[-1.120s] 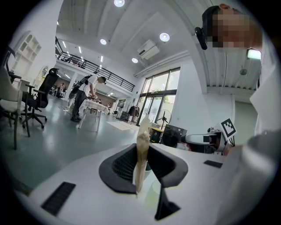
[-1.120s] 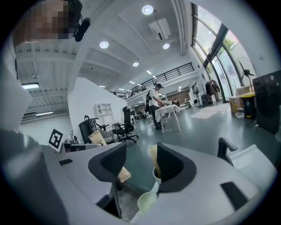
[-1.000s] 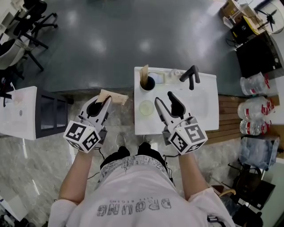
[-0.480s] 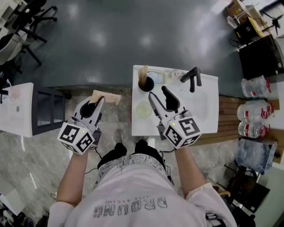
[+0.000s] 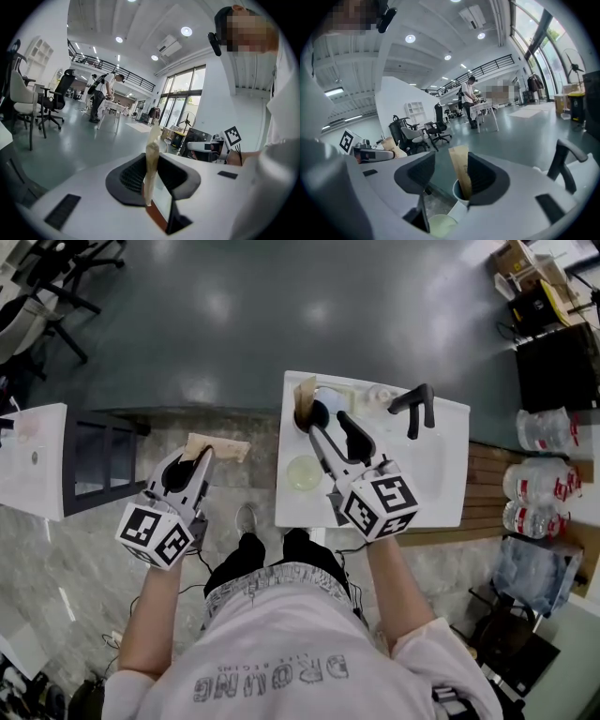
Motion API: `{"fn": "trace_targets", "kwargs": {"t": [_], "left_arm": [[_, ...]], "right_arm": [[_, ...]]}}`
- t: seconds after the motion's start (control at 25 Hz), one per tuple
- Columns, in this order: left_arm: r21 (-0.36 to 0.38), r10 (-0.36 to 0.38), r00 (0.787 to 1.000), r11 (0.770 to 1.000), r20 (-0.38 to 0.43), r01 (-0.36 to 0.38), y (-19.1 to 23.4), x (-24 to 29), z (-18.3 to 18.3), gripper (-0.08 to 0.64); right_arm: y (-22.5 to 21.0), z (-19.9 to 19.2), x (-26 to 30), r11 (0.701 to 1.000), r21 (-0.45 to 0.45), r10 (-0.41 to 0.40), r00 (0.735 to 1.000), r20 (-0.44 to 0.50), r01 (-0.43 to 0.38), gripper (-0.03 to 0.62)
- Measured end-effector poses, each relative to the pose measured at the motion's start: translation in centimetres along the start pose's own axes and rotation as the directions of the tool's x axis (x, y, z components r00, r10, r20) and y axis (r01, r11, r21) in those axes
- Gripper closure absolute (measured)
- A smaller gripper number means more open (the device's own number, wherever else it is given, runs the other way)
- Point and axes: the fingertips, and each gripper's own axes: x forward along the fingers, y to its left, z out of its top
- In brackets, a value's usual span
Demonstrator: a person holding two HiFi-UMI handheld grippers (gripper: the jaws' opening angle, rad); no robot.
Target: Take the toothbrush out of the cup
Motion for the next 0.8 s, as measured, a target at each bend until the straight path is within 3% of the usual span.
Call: {"fn": "trace_targets", "kwargs": {"t": [0.8], "left_arm": [[-0.029,0.065,0.998,0.997,-0.023,-0.066,1.9,0.7,-1.6,0.474]], "right_arm": [[-1.5,-1.4,5.3,0.997,-0.068,0.037,0.996,-0.087,-0.043,0.351]]}}
